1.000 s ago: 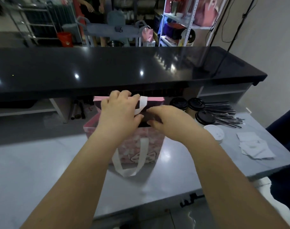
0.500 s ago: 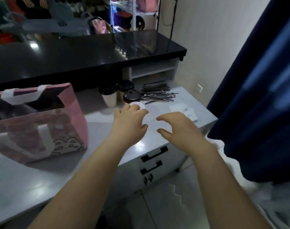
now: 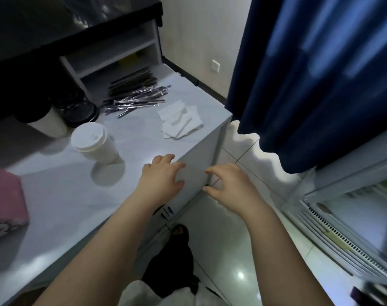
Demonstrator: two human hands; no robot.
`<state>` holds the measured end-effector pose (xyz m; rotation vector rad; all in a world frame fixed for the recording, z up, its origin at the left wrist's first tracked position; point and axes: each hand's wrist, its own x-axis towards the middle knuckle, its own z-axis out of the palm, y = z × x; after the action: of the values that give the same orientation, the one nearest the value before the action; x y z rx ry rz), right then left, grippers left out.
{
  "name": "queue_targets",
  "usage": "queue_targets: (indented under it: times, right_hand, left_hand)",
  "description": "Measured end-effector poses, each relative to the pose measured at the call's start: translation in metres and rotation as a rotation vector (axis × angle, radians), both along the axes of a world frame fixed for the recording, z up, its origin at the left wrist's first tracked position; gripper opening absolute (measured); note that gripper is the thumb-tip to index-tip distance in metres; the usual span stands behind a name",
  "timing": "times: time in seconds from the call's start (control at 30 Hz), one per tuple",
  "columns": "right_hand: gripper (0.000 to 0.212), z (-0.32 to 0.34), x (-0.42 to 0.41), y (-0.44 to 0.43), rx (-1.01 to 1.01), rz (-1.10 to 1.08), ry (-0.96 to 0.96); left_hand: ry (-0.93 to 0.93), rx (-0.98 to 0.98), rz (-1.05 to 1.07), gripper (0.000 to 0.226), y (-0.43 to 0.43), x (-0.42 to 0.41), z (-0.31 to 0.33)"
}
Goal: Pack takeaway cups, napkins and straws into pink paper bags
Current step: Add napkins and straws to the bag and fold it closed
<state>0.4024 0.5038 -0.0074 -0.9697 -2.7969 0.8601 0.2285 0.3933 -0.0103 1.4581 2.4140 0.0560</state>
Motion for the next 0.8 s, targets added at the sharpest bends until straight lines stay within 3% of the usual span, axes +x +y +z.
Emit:
queue_targets:
  times: [0.27, 0.6, 0.8]
  right_hand:
    - [0.043, -0.005, -0.077, 0.069, -0.044, 0.023, -0.073]
    - [0.04, -0.002, -0.18, 0.119, 0.017, 0.105, -0.136]
    - [0.037, -0.004, -0.239, 0.146, 0.044, 0.264, -0.147]
  left_hand:
    - [-0.122, 0.099, 0.029, 0.046, 0.069, -0.088, -0.021]
    - [-0.078, 0.142, 0.09, 0.045, 0.111, -0.152, -0.032]
    - [-0.071, 0.14, 0.284, 0.038, 0.108, -0.165, -0.044]
